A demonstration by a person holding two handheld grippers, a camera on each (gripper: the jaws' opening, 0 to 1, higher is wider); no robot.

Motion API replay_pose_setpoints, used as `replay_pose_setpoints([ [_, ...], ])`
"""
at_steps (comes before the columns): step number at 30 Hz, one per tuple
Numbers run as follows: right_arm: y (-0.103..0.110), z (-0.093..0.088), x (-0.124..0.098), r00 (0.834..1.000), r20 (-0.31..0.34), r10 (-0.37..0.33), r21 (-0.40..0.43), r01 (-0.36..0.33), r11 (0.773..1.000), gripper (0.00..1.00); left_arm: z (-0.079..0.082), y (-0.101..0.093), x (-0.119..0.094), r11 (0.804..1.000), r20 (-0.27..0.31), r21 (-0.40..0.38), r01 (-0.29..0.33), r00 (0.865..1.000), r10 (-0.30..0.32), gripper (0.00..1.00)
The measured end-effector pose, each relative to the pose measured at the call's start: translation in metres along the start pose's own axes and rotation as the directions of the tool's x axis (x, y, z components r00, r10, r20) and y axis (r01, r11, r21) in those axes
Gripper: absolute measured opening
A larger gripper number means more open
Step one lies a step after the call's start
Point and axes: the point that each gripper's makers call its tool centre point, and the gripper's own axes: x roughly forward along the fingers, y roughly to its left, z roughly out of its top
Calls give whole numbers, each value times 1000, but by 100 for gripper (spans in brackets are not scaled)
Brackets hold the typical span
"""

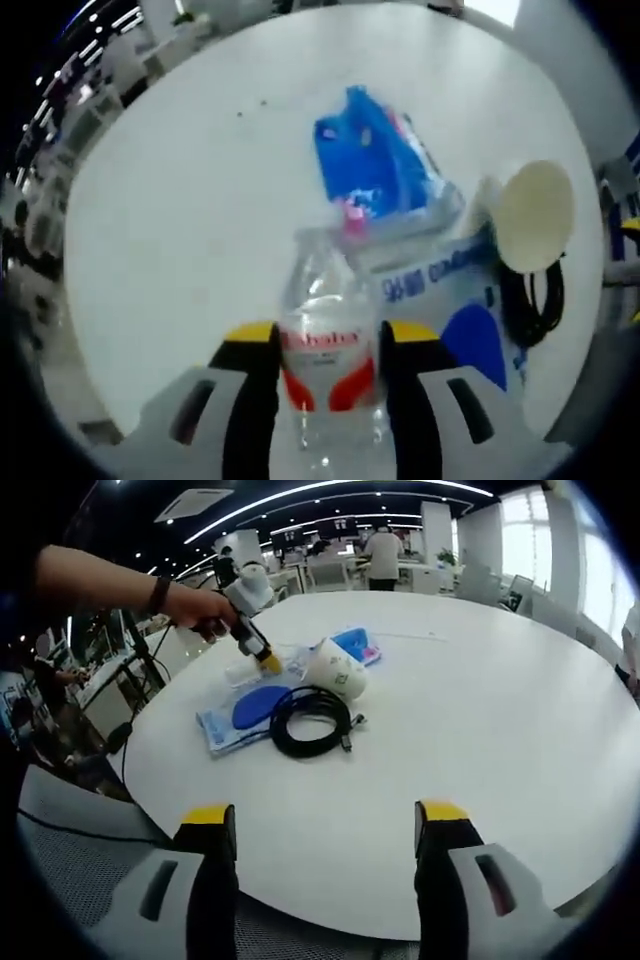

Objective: Arrange the tabletop items into an orderly group along one side of the table until the central work area is clear of visible clutter.

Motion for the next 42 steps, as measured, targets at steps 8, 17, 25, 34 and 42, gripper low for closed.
replay_pose_setpoints([
  [8, 1, -1, 1, 1000, -5, 0, 0, 0, 1000, 72, -5, 0, 6, 1000, -30, -20, 12, 999, -13, 40],
  [17, 0, 0, 1, 1000, -2, -1, 9, 1, 1000, 71, -6, -1, 1, 1000, -21, -18, 11, 1000, -11, 37],
  [25, 0, 1, 0, 1000, 3, 3, 9, -3, 1000, 70, -10, 3, -8, 997, 1, -75, 23, 1000, -23, 36],
  [34, 2, 2, 0, 1000, 7, 8, 3, -8, 1000, 70, -8, 13, -25, 987, 78, -155, 31, 997, -19, 36],
  [42, 4, 4, 0, 1000, 11, 14, 1, -14, 1000, 69, 4, 28, -44, 982, 166, -187, 10, 986, 22, 36],
])
